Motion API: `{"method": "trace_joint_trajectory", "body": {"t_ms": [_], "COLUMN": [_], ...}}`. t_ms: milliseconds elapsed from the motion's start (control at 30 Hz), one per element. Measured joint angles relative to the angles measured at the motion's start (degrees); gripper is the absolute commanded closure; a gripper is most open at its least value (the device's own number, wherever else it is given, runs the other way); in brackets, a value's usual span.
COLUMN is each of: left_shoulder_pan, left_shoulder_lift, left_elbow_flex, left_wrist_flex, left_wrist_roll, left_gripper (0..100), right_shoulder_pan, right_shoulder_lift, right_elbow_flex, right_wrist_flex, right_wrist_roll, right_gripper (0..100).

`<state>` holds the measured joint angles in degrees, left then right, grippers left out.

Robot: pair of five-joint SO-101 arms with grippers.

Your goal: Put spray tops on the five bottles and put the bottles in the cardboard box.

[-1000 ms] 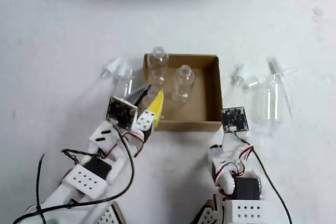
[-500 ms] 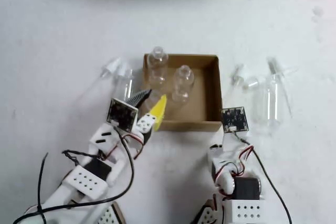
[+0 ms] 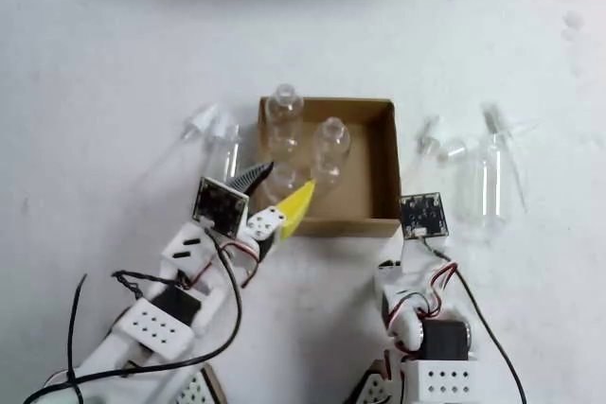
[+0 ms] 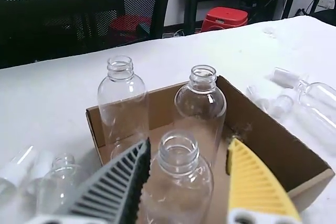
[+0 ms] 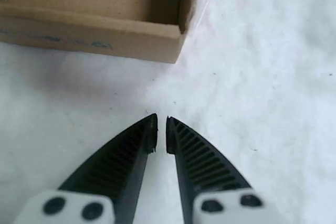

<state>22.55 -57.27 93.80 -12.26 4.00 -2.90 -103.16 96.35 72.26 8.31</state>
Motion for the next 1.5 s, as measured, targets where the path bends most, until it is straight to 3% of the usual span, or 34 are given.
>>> {"method": "trace_joint_trajectory", "body": {"t_ms": [200, 500, 633, 833, 1033, 1267, 1500], "left_shoulder_pan": [0.0, -0.3, -6.0, -21.0, -29.5, -27.7, -27.4], "left_shoulder_lift": [-7.1, -37.5, -45.8, -43.5, -44.0, -40.1, -11.7], "left_elbow_flex": [-1.0, -4.0, -7.6, -11.8, -8.3, -9.8, -29.5], "left_wrist_flex": [5.3, 33.5, 44.1, 51.3, 52.4, 56.4, 61.3], "left_wrist_roll": [0.0, 0.0, 0.0, 0.0, -3.6, -17.8, -19.7], "left_gripper": [78, 79, 79, 78, 79, 79, 79], "right_shoulder_pan": [0.0, 0.0, 0.0, 0.0, 0.0, 0.0, 0.0], "right_shoulder_lift": [0.0, 0.0, 0.0, 0.0, 0.0, 0.0, 0.0], "right_elbow_flex": [0.0, 0.0, 0.0, 0.0, 0.0, 0.0, 0.0], "right_wrist_flex": [0.0, 0.0, 0.0, 0.0, 0.0, 0.0, 0.0], "right_wrist_roll": [0.0, 0.0, 0.0, 0.0, 0.0, 0.0, 0.0], "right_gripper": [98.4, 98.4, 98.4, 98.4, 98.4, 98.4, 98.4]}}
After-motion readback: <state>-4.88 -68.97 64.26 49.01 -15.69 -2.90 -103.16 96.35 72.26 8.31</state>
